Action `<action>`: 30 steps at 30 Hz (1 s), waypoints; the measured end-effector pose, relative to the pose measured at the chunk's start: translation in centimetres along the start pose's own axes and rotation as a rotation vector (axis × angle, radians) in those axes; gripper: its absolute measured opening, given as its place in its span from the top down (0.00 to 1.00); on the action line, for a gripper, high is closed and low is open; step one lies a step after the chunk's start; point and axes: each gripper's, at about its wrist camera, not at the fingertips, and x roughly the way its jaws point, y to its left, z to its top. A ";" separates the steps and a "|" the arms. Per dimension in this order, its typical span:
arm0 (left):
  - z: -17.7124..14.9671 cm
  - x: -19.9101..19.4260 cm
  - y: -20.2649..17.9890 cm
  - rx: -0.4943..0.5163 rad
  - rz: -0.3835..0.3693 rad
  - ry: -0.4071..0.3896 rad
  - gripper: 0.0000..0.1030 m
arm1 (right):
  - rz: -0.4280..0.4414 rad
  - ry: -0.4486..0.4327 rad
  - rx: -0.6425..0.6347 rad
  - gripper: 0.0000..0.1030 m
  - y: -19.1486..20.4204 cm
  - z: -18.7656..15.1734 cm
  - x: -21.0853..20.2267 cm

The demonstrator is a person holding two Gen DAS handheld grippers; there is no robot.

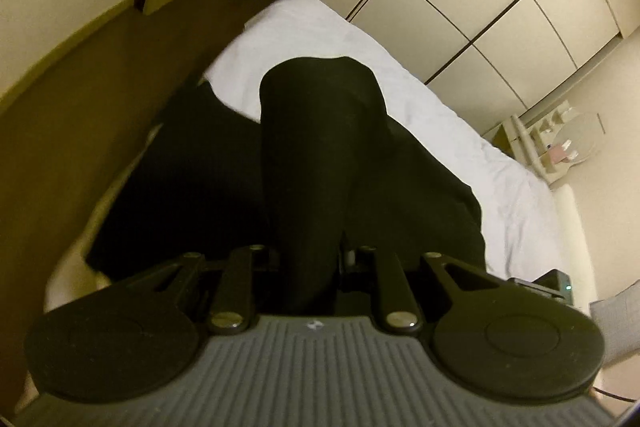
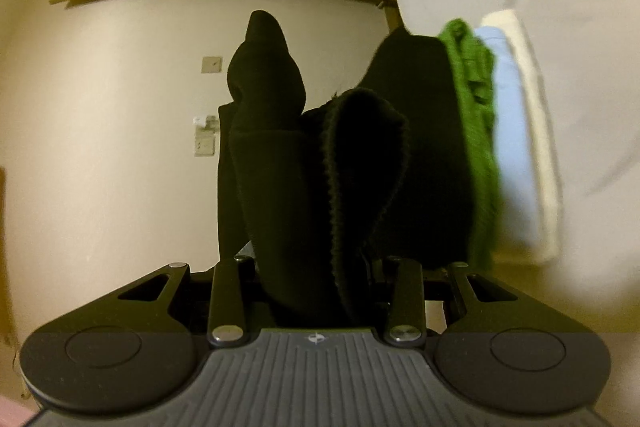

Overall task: Fold clothes
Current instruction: 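Carry the trousers with both grippers onto the green and white clothes stack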

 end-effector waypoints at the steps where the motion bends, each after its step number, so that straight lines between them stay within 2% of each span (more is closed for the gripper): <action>1: 1.1 0.6 0.8 0.005 0.000 0.004 0.84 | -0.008 -0.004 0.004 0.63 0.1 0.6 1.1; 6: 4.7 3.5 5.2 -0.011 -0.007 0.037 0.84 | -0.047 -0.017 0.031 0.63 0.2 3.9 8.0; 12: 6.1 8.2 8.9 -0.008 -0.016 0.098 0.81 | -0.149 -0.033 0.021 0.62 -0.5 6.1 10.6; 13: 6.2 9.0 9.5 0.011 -0.007 0.111 0.79 | -0.178 -0.040 0.008 0.56 -0.7 6.1 10.8; 15: 5.9 10.6 10.0 0.052 0.020 0.134 0.73 | -0.248 -0.058 -0.035 0.53 -0.9 6.1 11.1; 17: 5.8 11.1 10.3 0.090 0.021 0.129 0.70 | -0.275 -0.068 -0.068 0.52 -1.0 5.8 10.9; 19: 6.0 11.1 10.5 0.114 0.012 0.127 0.71 | -0.294 -0.070 -0.094 0.47 -1.0 5.0 10.3; 20: 6.1 11.1 10.1 0.132 0.007 0.125 0.73 | -0.297 -0.066 -0.116 0.49 -1.0 4.5 10.4; 22: 5.9 11.0 9.2 0.199 -0.002 0.120 0.74 | -0.308 -0.069 -0.194 0.65 -0.4 2.9 10.0; 25: 5.2 11.5 8.3 0.280 0.000 0.118 0.73 | -0.309 -0.083 -0.215 0.67 -0.1 1.6 9.6; 27: 4.7 12.0 8.5 0.288 0.013 0.124 0.67 | -0.318 -0.105 -0.194 0.67 -0.6 1.7 10.0; 29: 4.5 11.9 8.8 0.258 0.010 0.116 0.66 | -0.362 -0.135 -0.171 0.58 -0.8 2.1 9.8; 30: 4.4 11.3 8.7 0.245 0.015 0.102 0.65 | -0.379 -0.146 -0.170 0.48 -0.8 2.3 9.8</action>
